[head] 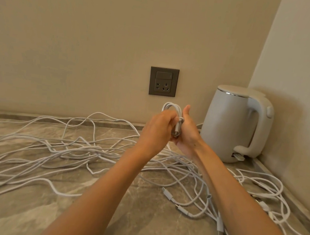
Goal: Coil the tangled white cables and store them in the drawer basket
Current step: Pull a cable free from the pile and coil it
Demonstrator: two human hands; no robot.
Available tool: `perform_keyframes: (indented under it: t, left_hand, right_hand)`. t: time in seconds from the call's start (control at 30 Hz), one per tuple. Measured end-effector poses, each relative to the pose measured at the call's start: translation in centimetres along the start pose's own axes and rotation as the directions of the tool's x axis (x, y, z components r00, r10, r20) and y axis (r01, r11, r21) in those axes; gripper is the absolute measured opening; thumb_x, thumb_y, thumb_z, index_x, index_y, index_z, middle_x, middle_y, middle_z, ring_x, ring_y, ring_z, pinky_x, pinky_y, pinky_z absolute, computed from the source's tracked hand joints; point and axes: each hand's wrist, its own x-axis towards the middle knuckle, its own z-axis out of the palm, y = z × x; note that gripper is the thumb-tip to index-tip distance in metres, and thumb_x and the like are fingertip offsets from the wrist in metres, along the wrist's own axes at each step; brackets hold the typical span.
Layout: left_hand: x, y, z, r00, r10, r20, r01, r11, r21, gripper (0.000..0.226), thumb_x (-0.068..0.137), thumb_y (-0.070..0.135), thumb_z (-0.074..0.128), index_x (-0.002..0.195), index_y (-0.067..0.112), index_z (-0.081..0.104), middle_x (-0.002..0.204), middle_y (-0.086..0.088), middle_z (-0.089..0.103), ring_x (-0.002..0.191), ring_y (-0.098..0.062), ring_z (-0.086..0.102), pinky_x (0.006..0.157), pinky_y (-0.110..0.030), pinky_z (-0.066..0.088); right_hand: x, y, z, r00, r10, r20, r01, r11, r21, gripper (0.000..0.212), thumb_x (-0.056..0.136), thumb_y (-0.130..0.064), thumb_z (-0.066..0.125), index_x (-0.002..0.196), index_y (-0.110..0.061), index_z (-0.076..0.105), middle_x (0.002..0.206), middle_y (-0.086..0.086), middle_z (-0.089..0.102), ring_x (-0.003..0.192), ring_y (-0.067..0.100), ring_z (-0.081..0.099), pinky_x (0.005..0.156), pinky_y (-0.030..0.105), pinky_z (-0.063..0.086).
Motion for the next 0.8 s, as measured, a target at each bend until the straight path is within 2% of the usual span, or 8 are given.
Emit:
perform_keyframes:
  t: [0.23, 0.3, 0.37, 0.43, 0.53, 0.6, 0.67, 0.8]
  left_hand:
    - [-0.4, 0.0, 0.1, 0.998, 0.061, -0.032, -0.060, 0.998, 0.037, 0.016, 0.096, 0.017, 0.042, 0.080, 0.014, 0.042, 0.082, 0.000, 0.043, 0.072, -0.025, 0.044, 0.066, -0.044, 0.040]
    - [-0.3, -0.1, -0.1, 0.996, -0.024, -0.080, 0.021, 0.999, -0.039, 0.010, 0.094, 0.014, 0.046, 0.084, 0.014, 0.044, 0.077, 0.005, 0.046, 0.074, -0.022, 0.045, 0.067, -0.038, 0.039]
    - [-0.1, -0.3, -0.5, 0.991, -0.048, -0.125, 0.039, 0.996, -0.074, 0.008, 0.091, 0.010, 0.051, 0.084, 0.012, 0.049, 0.077, 0.003, 0.049, 0.075, -0.019, 0.046, 0.067, -0.032, 0.037]
    - [0.1, -0.6, -0.9, 0.989, -0.016, -0.149, 0.009, 0.999, -0.049, 0.009, 0.090, 0.006, 0.053, 0.081, 0.006, 0.055, 0.080, -0.003, 0.051, 0.074, -0.019, 0.045, 0.063, -0.027, 0.033]
    - [0.3, -0.9, -1.3, 0.990, -0.029, -0.138, 0.021, 0.998, -0.056, 0.015, 0.091, 0.005, 0.051, 0.081, -0.002, 0.060, 0.080, -0.011, 0.057, 0.072, -0.023, 0.050, 0.065, -0.030, 0.038]
    - [0.3, -0.7, -1.6, 0.987, -0.086, -0.134, 0.071, 0.991, -0.115, 0.021, 0.095, 0.008, 0.045, 0.084, 0.000, 0.062, 0.081, -0.008, 0.060, 0.072, -0.024, 0.057, 0.064, -0.034, 0.045]
    - [0.4, -0.7, -2.1, 0.969, -0.204, -0.138, 0.172, 0.962, -0.211, 0.025, 0.099, 0.014, 0.038, 0.088, 0.007, 0.059, 0.081, -0.005, 0.062, 0.066, -0.017, 0.058, 0.054, -0.028, 0.046]
    - [0.7, -1.0, -3.1, 0.905, -0.411, -0.107, 0.360, 0.876, -0.321, 0.024, 0.098, 0.033, 0.039, 0.096, 0.011, 0.049, 0.080, -0.007, 0.064, 0.061, -0.015, 0.060, 0.048, -0.026, 0.048]
  right_hand:
    - [-0.4, -0.4, 0.1, 0.996, 0.069, 0.055, -0.072, 0.995, 0.069, 0.067, 0.097, -0.056, 0.004, 0.102, -0.022, 0.061, 0.080, 0.002, 0.073, 0.076, 0.010, 0.070, 0.062, 0.025, 0.055]
    - [-0.3, -0.2, 0.3, 0.996, 0.071, 0.056, -0.076, 0.993, 0.089, 0.071, 0.095, -0.058, 0.003, 0.102, -0.022, 0.064, 0.091, 0.005, 0.073, 0.091, 0.016, 0.066, 0.080, 0.034, 0.054]
    - [-0.4, -0.2, 0.7, 0.995, 0.073, 0.067, -0.082, 0.986, 0.145, 0.076, 0.093, -0.062, 0.002, 0.103, -0.021, 0.066, 0.116, 0.017, 0.066, 0.108, 0.025, 0.052, 0.105, 0.048, 0.036]
    - [-0.5, -0.2, 0.8, 0.992, 0.085, 0.097, -0.101, 0.979, 0.178, 0.081, 0.090, -0.066, 0.002, 0.109, -0.018, 0.064, 0.140, 0.028, 0.040, 0.112, 0.026, 0.039, 0.112, 0.051, 0.022]
    - [-0.3, 0.0, 0.7, 0.987, 0.110, 0.119, -0.130, 0.976, 0.176, 0.083, 0.088, -0.069, 0.002, 0.115, -0.014, 0.059, 0.135, 0.034, 0.041, 0.107, 0.028, 0.040, 0.097, 0.045, 0.038]
    - [-0.3, 0.0, 0.5, 0.986, 0.114, 0.124, -0.132, 0.980, 0.148, 0.079, 0.092, -0.066, 0.003, 0.115, -0.012, 0.057, 0.105, 0.021, 0.053, 0.088, 0.027, 0.047, 0.077, 0.035, 0.047]
    - [-0.4, -0.2, 0.3, 0.986, 0.115, 0.121, -0.130, 0.985, 0.118, 0.070, 0.097, -0.058, 0.009, 0.118, -0.009, 0.054, 0.088, 0.011, 0.047, 0.073, 0.019, 0.045, 0.067, 0.032, 0.045]
    - [-0.8, -0.4, 0.7, 0.989, 0.102, 0.105, -0.101, 0.995, -0.021, 0.054, 0.101, -0.039, 0.011, 0.107, -0.009, 0.056, 0.085, 0.009, 0.047, 0.073, 0.017, 0.040, 0.067, 0.031, 0.036]
